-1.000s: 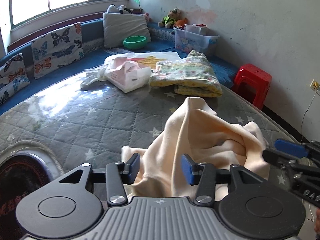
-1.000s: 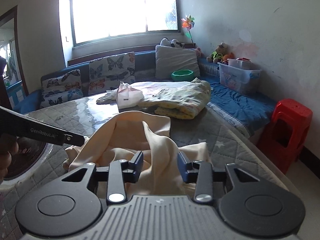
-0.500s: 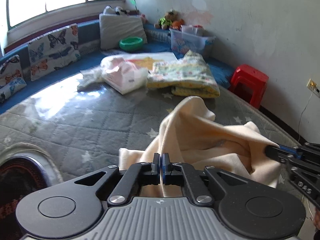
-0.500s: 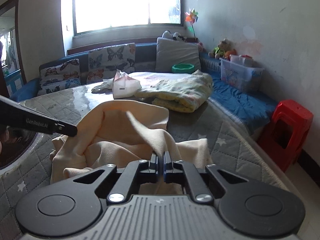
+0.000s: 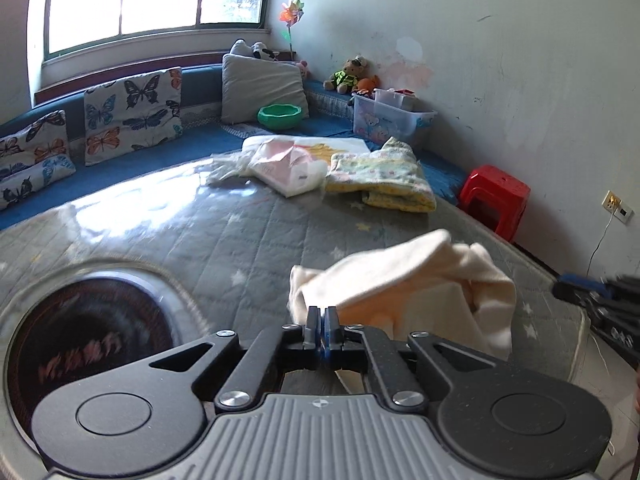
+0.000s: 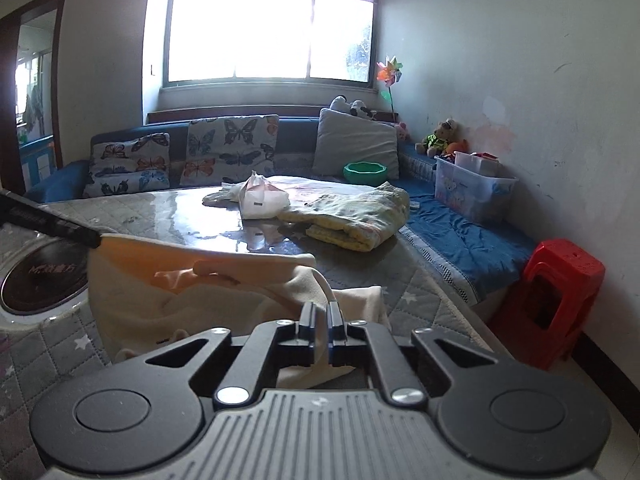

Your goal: Fold clothes

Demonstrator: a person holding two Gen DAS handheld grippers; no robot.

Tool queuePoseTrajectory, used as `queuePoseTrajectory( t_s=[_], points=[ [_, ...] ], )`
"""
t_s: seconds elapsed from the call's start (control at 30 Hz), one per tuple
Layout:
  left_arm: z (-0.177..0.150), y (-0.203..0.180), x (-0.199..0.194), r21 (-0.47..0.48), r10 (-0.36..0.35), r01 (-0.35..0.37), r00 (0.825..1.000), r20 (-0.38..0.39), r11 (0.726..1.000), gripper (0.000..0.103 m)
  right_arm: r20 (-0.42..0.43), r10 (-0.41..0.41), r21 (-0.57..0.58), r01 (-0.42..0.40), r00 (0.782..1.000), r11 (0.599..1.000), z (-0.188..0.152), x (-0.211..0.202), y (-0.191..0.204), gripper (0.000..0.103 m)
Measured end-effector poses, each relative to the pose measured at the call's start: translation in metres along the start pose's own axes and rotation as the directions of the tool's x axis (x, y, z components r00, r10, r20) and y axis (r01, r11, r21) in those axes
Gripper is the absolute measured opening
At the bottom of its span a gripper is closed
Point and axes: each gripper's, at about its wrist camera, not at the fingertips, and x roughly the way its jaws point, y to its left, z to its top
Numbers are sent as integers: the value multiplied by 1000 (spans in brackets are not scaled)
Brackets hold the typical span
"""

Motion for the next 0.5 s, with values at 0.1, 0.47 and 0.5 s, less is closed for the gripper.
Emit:
queuePoseTrajectory(
  t_s=[0.1, 0.47, 0.5],
  points=[
    [-11, 5, -8, -3, 6, -6, 1000, -6, 1000, 2, -4, 7, -14, -7, 1000, 1000, 2, 14, 5, 34],
    [-20, 1, -8, 41, 3, -2, 1000, -30, 999, 11, -80, 39, -99, -47, 996, 994, 6, 83, 20, 49],
    [-19, -3, -5, 56, 0, 1, 1000, -29, 998, 15, -88, 41, -104, -50, 995, 993, 6, 88, 21, 49]
  ],
)
